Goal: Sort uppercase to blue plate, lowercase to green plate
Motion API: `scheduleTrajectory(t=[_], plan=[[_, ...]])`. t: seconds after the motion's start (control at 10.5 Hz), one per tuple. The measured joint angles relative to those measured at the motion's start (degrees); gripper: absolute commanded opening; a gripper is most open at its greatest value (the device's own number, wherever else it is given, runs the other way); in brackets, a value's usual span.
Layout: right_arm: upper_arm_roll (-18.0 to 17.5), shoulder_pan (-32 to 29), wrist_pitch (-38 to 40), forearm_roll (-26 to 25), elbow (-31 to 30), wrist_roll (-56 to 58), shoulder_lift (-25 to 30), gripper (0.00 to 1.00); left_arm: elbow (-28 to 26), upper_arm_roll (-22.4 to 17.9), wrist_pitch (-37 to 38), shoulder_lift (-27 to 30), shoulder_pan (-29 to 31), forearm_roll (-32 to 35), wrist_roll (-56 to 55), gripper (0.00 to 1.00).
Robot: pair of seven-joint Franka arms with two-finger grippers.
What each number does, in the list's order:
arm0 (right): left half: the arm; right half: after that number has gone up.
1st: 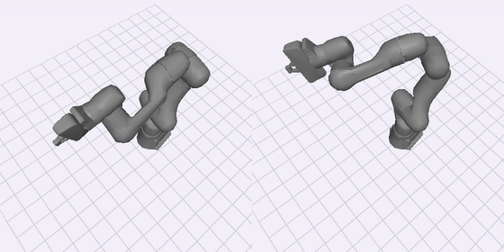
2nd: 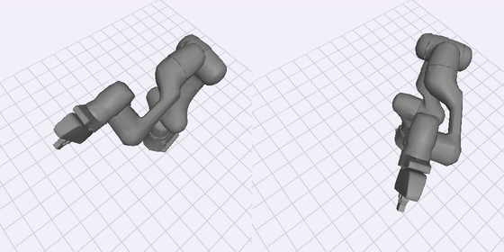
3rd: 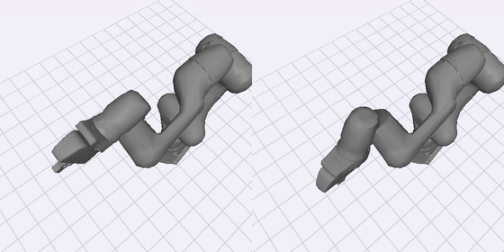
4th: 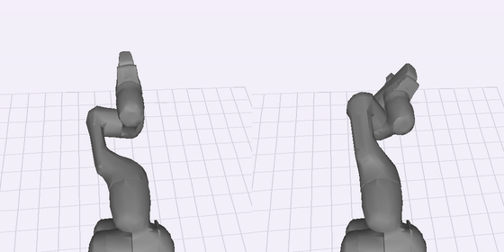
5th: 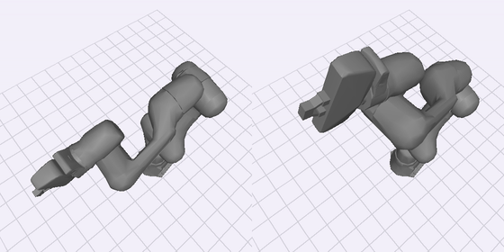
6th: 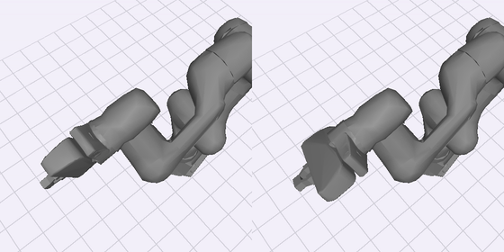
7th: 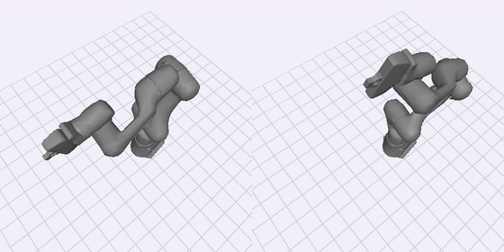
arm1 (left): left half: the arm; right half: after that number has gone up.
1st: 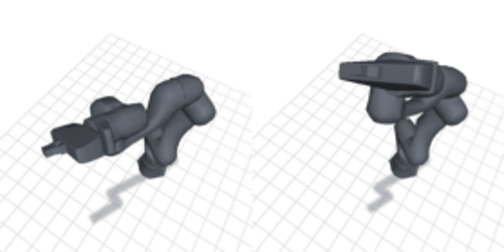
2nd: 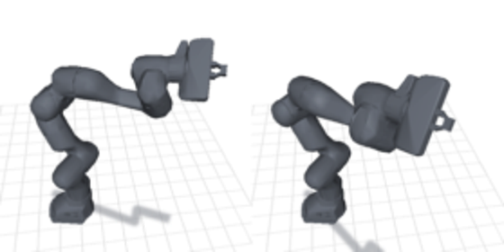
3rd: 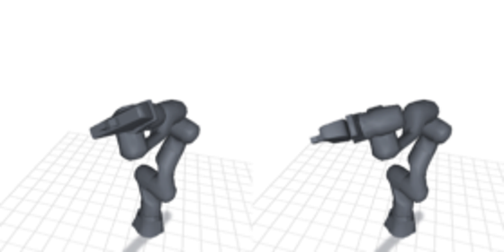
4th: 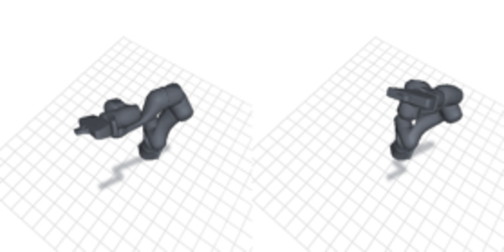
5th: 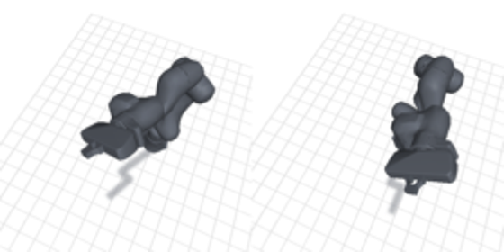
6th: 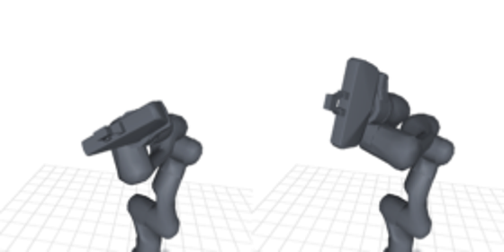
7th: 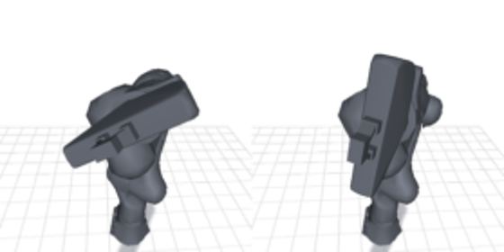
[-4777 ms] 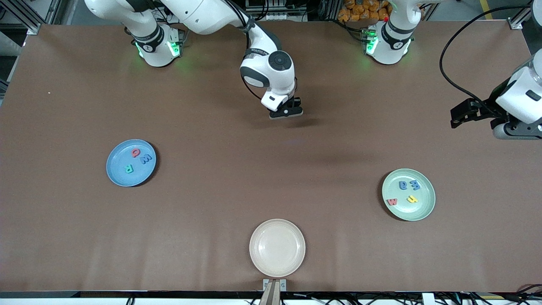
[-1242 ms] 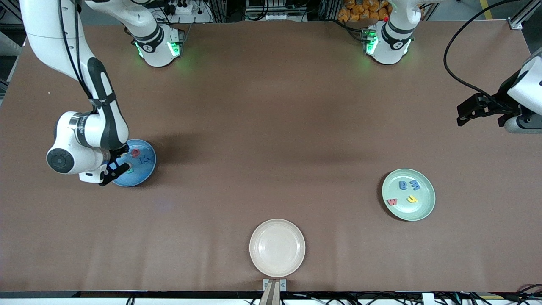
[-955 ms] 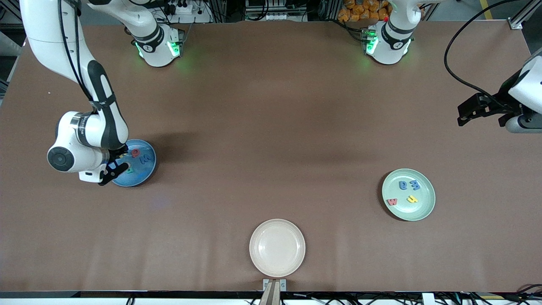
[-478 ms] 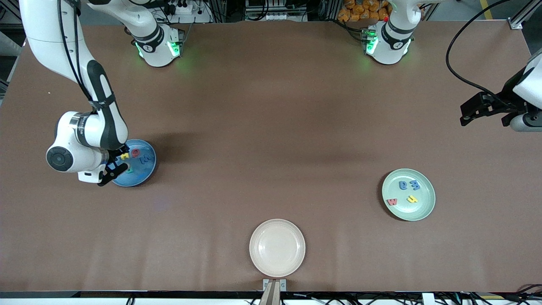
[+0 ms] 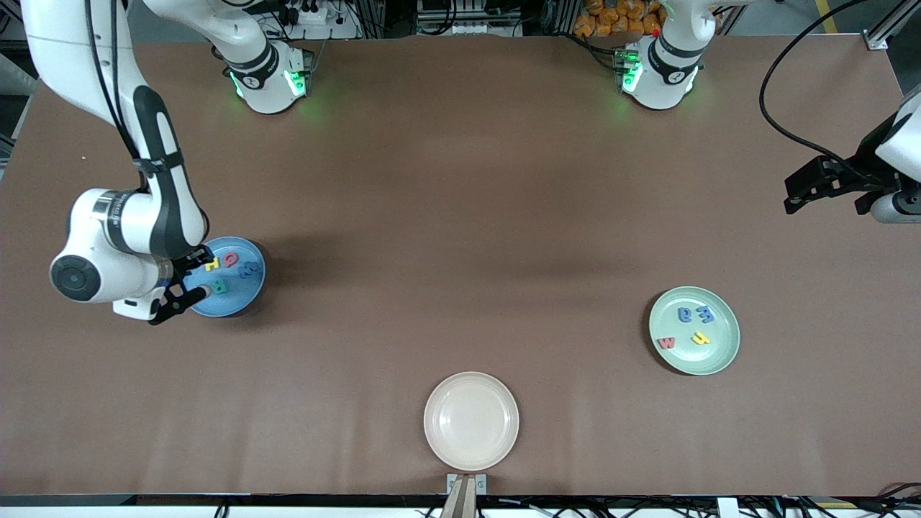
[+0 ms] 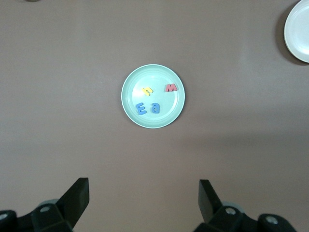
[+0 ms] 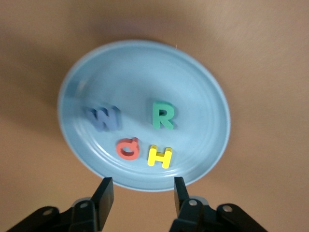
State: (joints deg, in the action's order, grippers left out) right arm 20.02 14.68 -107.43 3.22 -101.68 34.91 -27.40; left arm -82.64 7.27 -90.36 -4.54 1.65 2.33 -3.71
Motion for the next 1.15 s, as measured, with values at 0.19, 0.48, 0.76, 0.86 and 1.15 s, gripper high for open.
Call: scheduleTrajectory(t=[0.19, 0.48, 0.76, 0.86, 1.15], plan=[[-0.3, -0.5, 5.3, 0.1, 5.2, -3.2, 1.7, 0.6, 0.0, 0.0, 0.0, 0.0, 0.0, 0.0, 0.0, 1.0], [-5.6, -3.6, 11.5, 0.1, 9.6, -14.5, 8.0, 1.0, 0.0, 0.0, 0.0, 0.0, 0.0, 0.0, 0.0, 1.0], [-10.3, -5.8, 17.6, 0.1, 12.9, -21.6, 15.5, 1.0, 0.1, -0.1, 0.0, -0.1, 0.0, 0.0, 0.0, 1.0], [-11.1, -6.7, 19.1, 0.1, 14.5, -22.0, 16.9, 1.0, 0.1, -0.1, 0.0, -0.1, 0.0, 0.0, 0.0, 1.0], [-13.2, -10.4, 21.1, 0.1, 16.7, -22.0, 21.1, 1.0, 0.2, -0.1, 0.0, -0.1, 0.0, 0.0, 0.0, 1.0]])
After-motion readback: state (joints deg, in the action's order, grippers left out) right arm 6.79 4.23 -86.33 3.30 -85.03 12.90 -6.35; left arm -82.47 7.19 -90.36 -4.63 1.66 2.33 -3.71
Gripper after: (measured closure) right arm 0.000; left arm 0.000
